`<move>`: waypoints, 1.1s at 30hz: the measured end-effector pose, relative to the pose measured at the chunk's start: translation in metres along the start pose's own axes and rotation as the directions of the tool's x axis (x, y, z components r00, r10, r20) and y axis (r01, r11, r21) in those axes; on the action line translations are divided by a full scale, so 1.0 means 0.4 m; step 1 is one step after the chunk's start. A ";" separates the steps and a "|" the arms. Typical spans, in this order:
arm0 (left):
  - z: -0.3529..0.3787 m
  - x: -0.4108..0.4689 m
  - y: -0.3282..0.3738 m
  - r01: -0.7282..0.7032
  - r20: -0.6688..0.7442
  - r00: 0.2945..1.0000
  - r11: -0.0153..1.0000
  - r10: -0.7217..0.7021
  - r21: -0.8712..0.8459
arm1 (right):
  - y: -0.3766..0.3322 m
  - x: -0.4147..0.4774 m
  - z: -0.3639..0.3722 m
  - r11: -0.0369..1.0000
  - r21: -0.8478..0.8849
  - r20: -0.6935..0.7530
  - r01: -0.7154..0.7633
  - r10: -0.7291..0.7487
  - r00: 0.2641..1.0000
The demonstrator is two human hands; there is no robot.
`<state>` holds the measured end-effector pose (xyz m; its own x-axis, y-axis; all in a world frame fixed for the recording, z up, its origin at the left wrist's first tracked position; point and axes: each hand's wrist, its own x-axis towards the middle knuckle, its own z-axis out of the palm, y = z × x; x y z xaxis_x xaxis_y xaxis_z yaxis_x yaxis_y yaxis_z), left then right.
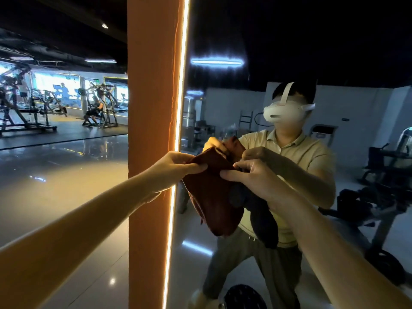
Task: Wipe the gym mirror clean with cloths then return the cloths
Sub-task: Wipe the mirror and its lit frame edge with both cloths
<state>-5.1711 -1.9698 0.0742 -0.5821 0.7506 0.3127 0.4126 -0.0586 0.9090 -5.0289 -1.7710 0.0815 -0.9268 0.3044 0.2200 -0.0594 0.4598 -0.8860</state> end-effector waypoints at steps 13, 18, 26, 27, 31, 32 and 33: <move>-0.074 0.100 0.197 -0.250 -0.122 0.917 0.787 0.379 0.564 | -0.145 0.040 -0.070 0.992 -0.069 -0.109 0.102 -0.109 0.988; -0.130 0.163 0.287 -0.135 -0.102 0.953 0.700 0.286 0.701 | -0.215 0.093 -0.093 0.916 -0.301 -0.261 0.263 -0.345 0.902; -0.020 0.314 0.414 -0.209 -0.601 0.562 0.800 0.568 0.562 | -0.294 0.197 -0.112 0.804 -0.476 -0.411 0.357 -0.562 0.718; 0.004 0.334 0.407 -0.263 -0.597 0.568 0.812 0.567 0.521 | -0.292 0.200 -0.115 0.780 -0.525 -0.407 0.340 -0.581 0.705; 0.076 0.375 0.329 -0.509 -0.412 0.497 0.641 0.764 0.574 | -0.265 0.183 -0.142 0.673 -0.715 -0.420 0.191 -0.632 0.651; 0.082 0.383 0.299 -0.540 -0.361 0.456 0.575 0.814 0.615 | -0.260 0.171 -0.152 0.663 -0.718 -0.426 0.214 -0.661 0.618; 0.084 0.393 0.267 -0.531 -0.307 0.410 0.498 0.859 0.686 | -0.258 0.156 -0.162 0.663 -0.699 -0.432 0.270 -0.692 0.578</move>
<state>-5.1951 -1.8359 0.2112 -0.0993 0.0553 0.9935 0.9949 0.0237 0.0981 -5.0565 -1.7454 0.2131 -0.3344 0.2186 0.9167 -0.0308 0.9697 -0.2425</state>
